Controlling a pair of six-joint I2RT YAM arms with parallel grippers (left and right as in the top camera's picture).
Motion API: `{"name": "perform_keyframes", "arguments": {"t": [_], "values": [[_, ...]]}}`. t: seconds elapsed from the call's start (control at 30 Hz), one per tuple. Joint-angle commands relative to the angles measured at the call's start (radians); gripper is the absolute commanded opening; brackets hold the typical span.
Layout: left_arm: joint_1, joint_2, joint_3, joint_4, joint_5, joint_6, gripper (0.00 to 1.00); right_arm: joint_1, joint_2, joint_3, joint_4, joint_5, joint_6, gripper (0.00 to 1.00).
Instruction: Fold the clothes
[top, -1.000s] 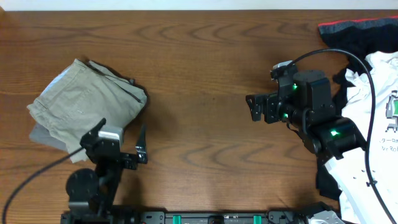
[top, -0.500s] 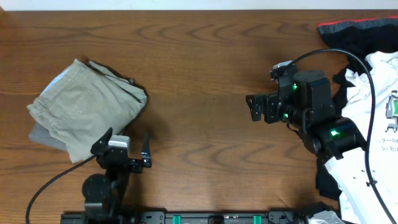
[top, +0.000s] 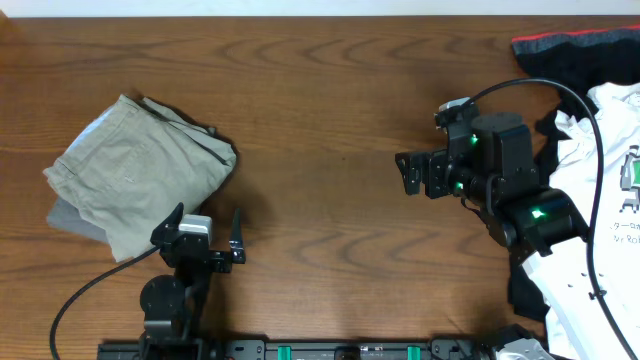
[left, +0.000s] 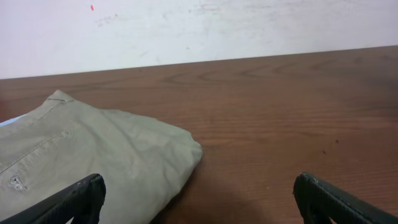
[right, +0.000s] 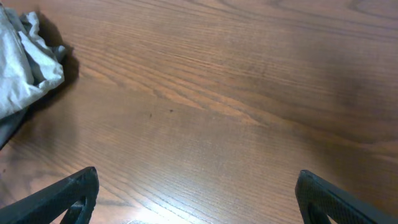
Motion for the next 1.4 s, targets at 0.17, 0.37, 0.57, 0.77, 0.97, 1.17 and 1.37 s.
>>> {"name": "perform_keyframes", "arguments": {"t": [0.17,0.37,0.57,0.77,0.97,1.17,1.37], "values": [[-0.004,-0.007,-0.027,-0.003,-0.005,0.006,0.98,-0.008,0.001,0.007,0.0,0.003,-0.008,0.99],[-0.004,-0.007,-0.027,-0.003,-0.005,0.006,0.98,-0.008,0.001,0.007,0.0,0.003,-0.008,0.99],[-0.004,-0.007,-0.027,-0.003,-0.005,0.006,0.98,-0.008,0.001,0.007,0.0,0.003,-0.008,0.99],[-0.004,-0.007,-0.027,-0.003,-0.005,0.006,0.98,-0.022,-0.016,0.007,-0.007,0.058,-0.016,0.99],[-0.004,-0.007,-0.027,-0.003,-0.005,0.006,0.98,-0.062,-0.142,0.004,0.071,0.224,-0.061,0.99],[-0.004,-0.007,-0.027,-0.003,-0.005,0.006,0.98,-0.097,-0.378,-0.061,0.077,0.34,-0.111,0.99],[-0.004,-0.007,-0.027,-0.003,-0.005,0.006,0.98,-0.19,-0.709,-0.289,0.128,0.335,-0.121,0.99]]}}
